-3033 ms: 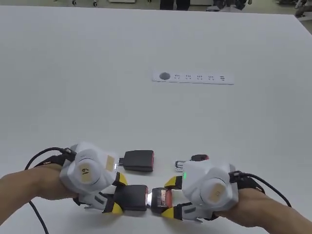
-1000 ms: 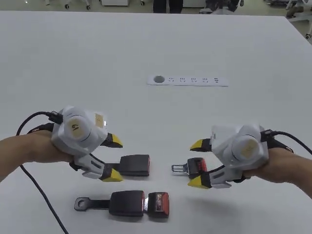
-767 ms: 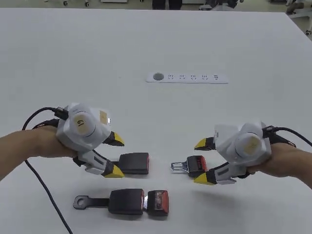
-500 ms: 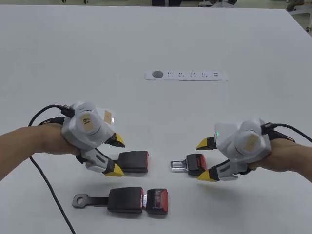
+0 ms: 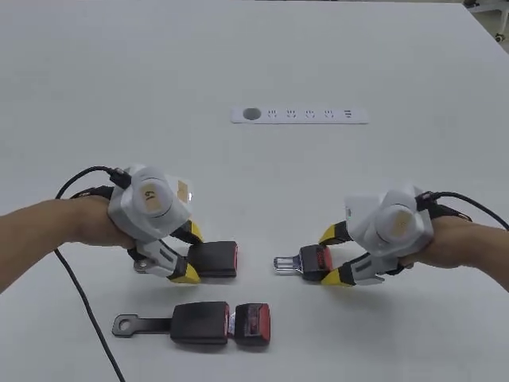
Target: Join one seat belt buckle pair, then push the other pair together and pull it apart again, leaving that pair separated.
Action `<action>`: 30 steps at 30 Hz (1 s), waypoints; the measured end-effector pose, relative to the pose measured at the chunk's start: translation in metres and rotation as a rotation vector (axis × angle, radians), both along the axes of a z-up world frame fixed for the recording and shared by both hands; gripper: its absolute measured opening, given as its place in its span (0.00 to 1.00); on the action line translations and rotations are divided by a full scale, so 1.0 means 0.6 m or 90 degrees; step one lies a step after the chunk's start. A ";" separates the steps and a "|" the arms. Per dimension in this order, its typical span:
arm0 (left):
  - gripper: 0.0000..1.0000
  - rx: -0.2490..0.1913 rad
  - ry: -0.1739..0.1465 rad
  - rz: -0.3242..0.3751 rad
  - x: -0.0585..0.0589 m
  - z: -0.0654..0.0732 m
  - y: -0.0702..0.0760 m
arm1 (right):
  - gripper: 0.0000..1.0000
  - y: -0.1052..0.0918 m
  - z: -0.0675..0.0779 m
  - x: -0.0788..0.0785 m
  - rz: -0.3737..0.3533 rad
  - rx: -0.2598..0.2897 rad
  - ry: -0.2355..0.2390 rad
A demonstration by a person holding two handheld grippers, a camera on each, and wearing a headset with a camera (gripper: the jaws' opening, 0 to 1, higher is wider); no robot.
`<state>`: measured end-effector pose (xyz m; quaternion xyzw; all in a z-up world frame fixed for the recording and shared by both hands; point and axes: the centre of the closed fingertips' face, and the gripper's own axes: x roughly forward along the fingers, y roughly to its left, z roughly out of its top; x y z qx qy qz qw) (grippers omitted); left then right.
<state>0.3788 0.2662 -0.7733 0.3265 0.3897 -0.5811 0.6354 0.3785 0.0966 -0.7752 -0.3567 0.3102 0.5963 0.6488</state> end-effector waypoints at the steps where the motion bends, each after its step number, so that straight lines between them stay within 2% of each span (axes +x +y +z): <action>1: 0.36 0.002 0.001 -0.001 0.000 -0.001 0.001 | 0.32 0.000 0.002 -0.002 0.000 -0.001 -0.001; 9: 0.33 0.017 -0.004 -0.010 0.000 -0.013 0.006 | 0.32 -0.001 -0.002 0.000 -0.002 0.001 -0.002; 30: 0.32 0.019 0.001 -0.015 -0.001 -0.008 0.005 | 0.31 0.003 0.000 -0.002 -0.011 0.008 -0.002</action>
